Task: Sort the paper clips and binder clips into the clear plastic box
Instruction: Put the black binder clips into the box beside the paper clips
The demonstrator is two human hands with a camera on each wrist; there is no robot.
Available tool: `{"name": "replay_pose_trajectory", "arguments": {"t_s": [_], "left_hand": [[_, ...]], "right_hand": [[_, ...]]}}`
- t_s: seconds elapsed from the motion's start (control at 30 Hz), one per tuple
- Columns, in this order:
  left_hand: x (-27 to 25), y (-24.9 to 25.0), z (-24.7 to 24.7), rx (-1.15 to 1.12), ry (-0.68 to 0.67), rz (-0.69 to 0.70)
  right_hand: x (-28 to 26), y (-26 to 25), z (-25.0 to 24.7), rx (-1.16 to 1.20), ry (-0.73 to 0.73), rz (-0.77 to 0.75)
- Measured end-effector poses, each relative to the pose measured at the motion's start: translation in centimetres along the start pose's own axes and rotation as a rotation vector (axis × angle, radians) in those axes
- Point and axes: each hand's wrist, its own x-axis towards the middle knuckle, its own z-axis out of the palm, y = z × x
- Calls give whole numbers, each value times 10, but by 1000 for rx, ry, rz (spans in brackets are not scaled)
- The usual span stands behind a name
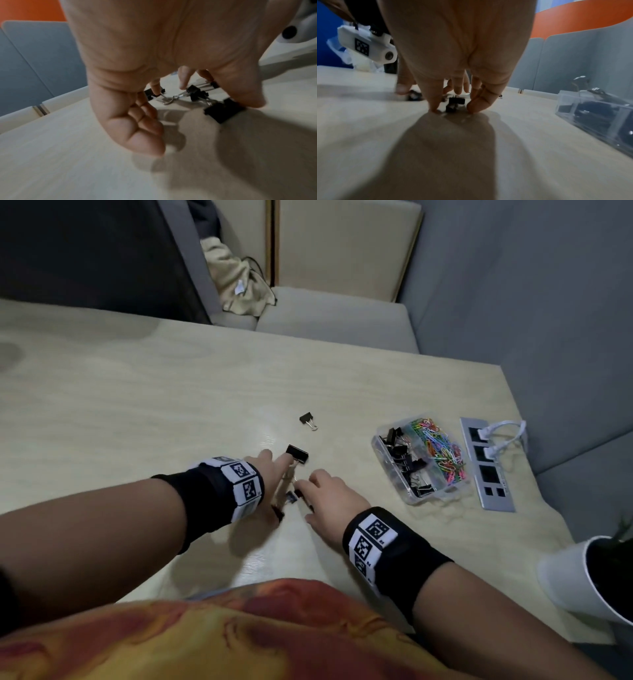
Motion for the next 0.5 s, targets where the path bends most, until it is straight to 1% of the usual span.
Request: {"name": "replay_pose_trajectory", "arguments": {"t_s": [0.1,0.17,0.23,0.33,0.4,0.5], "left_hand": [[6,-5,-5,-79,51,55],[12,-10,-9,-61,107,77],[19,-10,-13,-37,169,116],[32,-7,-25,-15,132,199],[39,-4,-33,-48,109,239],[46,-2,-35,-142,95,228]], "right_hand": [[3,3,4,-27,5,17],[3,8,4,-15,25,51],[5,13,2,6,48,119],[11,18,-3,12,69,213],[16,18,-6,-1,52,241],[23,20,-9,11,45,242]]}}
